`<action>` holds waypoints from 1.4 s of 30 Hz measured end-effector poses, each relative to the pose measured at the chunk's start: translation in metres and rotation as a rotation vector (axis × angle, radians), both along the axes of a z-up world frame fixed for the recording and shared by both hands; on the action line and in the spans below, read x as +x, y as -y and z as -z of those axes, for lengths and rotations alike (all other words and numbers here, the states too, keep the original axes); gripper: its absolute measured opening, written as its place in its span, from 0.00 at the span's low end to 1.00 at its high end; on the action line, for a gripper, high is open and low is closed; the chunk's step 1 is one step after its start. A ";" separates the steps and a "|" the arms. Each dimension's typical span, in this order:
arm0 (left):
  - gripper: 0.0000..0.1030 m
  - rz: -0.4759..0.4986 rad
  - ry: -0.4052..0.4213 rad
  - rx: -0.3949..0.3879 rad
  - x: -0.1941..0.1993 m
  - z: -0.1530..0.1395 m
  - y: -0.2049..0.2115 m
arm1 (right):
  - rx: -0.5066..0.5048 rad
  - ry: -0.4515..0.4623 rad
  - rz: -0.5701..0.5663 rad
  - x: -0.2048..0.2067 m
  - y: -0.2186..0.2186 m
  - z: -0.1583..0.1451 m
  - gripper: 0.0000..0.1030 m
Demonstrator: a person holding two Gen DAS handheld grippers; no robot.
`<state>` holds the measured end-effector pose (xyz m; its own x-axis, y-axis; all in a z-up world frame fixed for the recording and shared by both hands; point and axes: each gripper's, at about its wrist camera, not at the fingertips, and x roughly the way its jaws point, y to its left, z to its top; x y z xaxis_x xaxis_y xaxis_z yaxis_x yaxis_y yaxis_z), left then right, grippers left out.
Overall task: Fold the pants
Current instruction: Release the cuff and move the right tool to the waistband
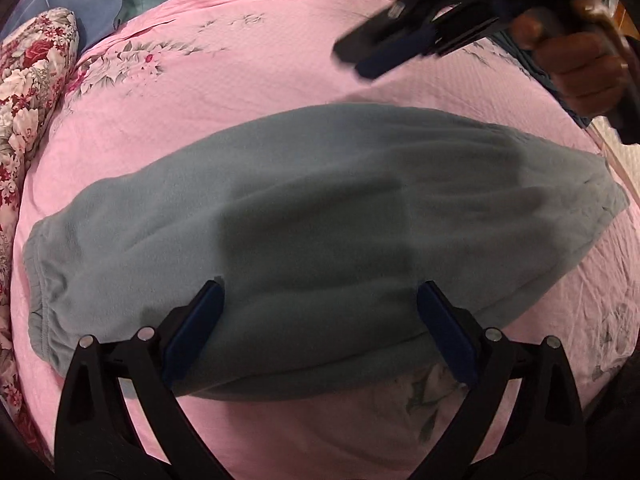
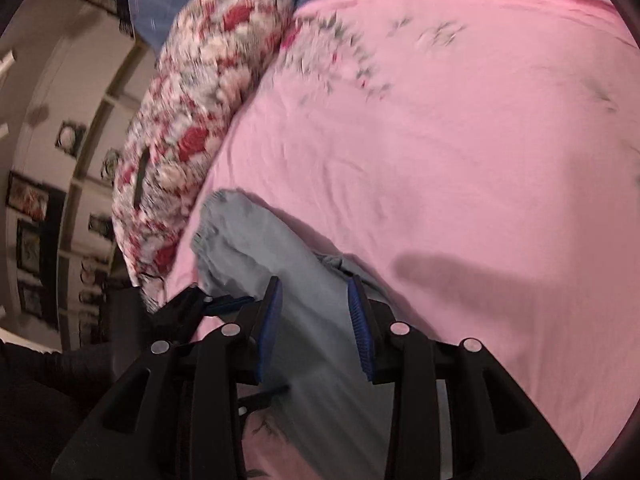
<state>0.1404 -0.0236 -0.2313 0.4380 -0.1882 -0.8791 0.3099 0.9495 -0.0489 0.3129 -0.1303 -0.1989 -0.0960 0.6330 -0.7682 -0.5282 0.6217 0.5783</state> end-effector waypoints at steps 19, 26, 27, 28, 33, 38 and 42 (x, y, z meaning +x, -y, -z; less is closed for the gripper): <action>0.97 0.027 0.001 -0.012 0.000 -0.001 -0.001 | -0.092 -0.136 -0.297 0.009 -0.033 0.040 0.43; 0.97 0.016 -0.009 -0.014 0.004 -0.001 -0.003 | -0.043 -0.235 -0.353 0.015 -0.042 0.051 0.47; 0.97 0.013 -0.010 -0.013 0.004 -0.001 -0.003 | -0.024 -0.269 -0.351 0.015 -0.044 0.054 0.50; 0.97 0.012 -0.011 -0.013 0.005 0.000 -0.004 | -0.003 -0.307 -0.366 0.012 -0.045 0.057 0.54; 0.97 0.007 -0.013 -0.005 0.007 0.001 -0.003 | 0.119 -0.416 -0.270 0.019 -0.043 0.071 0.55; 0.97 0.007 -0.011 0.004 0.006 0.001 -0.001 | 0.257 -0.434 -0.085 0.039 -0.028 0.068 0.56; 0.97 0.007 -0.007 0.012 0.005 0.002 -0.001 | 0.377 -0.540 0.099 0.055 0.000 0.078 0.55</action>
